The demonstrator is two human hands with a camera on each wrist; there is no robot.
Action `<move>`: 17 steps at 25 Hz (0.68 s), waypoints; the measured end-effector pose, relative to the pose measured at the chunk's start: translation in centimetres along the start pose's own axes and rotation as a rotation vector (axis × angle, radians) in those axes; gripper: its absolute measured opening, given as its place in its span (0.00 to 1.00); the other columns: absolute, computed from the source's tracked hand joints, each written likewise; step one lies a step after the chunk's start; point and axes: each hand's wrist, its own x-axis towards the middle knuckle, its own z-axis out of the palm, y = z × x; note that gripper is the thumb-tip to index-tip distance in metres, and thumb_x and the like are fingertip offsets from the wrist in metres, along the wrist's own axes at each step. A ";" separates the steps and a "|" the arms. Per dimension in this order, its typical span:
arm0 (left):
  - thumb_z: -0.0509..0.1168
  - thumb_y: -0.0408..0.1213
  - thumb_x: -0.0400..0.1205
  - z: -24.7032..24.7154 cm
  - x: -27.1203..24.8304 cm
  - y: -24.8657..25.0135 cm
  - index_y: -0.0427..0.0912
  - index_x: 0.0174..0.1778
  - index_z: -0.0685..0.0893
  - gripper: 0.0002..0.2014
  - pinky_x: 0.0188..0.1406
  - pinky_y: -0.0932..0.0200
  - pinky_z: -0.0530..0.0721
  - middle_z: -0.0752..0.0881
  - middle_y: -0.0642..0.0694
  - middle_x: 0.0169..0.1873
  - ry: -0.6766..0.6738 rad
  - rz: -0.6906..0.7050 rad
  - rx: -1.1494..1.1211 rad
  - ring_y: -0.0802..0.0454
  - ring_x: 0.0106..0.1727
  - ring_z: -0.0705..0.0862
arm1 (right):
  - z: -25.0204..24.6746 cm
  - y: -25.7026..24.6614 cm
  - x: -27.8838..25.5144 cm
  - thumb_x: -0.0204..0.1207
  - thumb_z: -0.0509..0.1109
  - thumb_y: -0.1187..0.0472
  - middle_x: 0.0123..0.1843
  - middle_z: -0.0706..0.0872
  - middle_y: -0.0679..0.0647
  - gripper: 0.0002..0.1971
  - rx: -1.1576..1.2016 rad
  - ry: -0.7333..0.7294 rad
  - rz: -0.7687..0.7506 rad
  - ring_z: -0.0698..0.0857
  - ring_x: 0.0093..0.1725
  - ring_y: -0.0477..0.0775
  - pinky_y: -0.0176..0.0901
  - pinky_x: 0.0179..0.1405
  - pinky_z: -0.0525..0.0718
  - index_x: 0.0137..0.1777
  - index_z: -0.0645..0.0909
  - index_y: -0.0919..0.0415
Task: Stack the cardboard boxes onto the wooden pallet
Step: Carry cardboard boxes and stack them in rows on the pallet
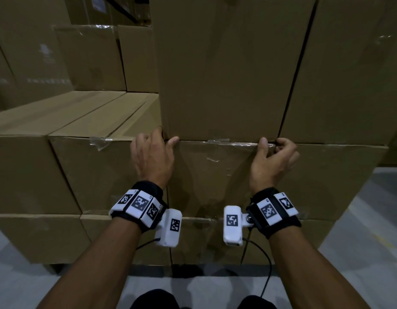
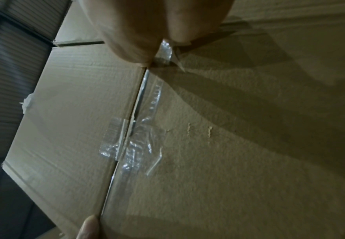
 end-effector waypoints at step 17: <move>0.59 0.48 0.87 -3.2 0.8 0.4 0.35 0.71 0.73 0.23 0.73 0.42 0.71 0.80 0.35 0.67 -0.449 0.003 0.202 0.37 0.71 0.74 | -3.5 -3.7 0.5 0.81 0.73 0.61 0.65 0.74 0.63 0.19 -0.302 -0.329 0.145 0.79 0.62 0.65 0.52 0.64 0.78 0.67 0.75 0.68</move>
